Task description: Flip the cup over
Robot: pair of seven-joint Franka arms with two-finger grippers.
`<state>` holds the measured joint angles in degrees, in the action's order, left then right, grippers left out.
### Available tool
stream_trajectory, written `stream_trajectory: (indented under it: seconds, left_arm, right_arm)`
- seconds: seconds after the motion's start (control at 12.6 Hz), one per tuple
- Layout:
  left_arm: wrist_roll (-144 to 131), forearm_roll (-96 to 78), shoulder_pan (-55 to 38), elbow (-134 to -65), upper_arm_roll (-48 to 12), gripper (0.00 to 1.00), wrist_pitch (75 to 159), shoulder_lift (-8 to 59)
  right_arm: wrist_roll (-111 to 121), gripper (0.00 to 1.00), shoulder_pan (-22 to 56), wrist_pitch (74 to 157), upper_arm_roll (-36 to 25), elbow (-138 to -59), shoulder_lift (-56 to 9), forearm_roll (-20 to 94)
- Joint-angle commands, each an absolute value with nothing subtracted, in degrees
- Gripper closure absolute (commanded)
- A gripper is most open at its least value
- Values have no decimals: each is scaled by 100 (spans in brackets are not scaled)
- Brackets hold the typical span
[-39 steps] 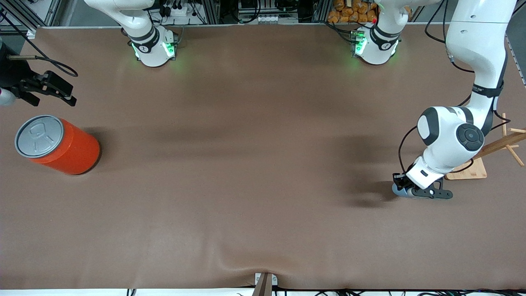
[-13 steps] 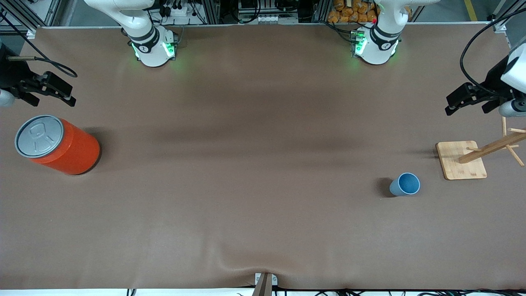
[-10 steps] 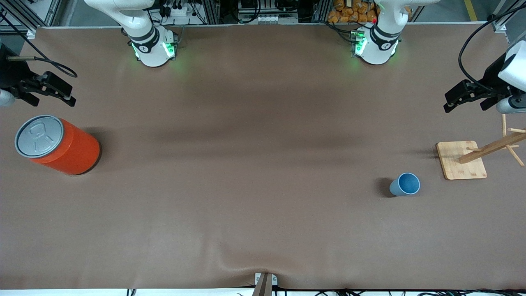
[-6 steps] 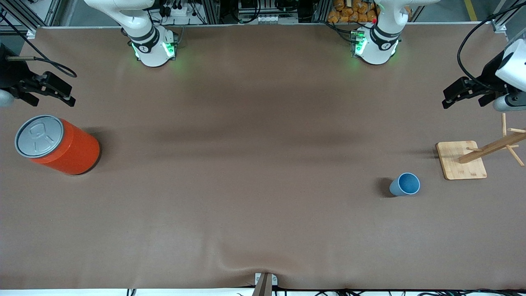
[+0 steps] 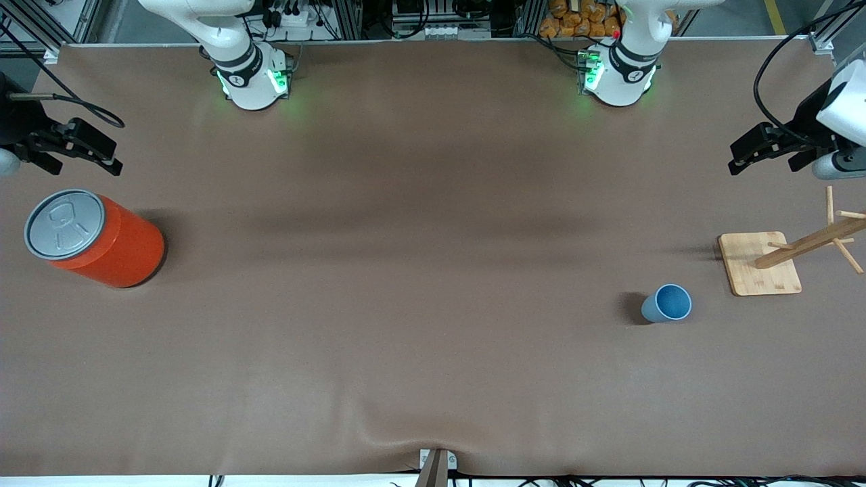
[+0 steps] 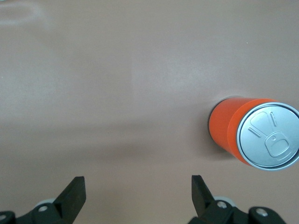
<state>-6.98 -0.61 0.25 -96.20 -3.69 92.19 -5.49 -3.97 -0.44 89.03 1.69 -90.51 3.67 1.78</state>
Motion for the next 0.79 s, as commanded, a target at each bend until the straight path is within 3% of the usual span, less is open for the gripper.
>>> stream_trajectory:
  seconds: [0.0,0.71]
  left_arm:
    - [-782,62,44,-9571,-413,0,9132,-615]
    - [-791,44,26,-9510,-413,0,9062,-571]
  right_arm:
    - [-325,0,-158,8859,220,-9026,360,176]
    - [-325,0,-149,8859,220,-9026,360,193]
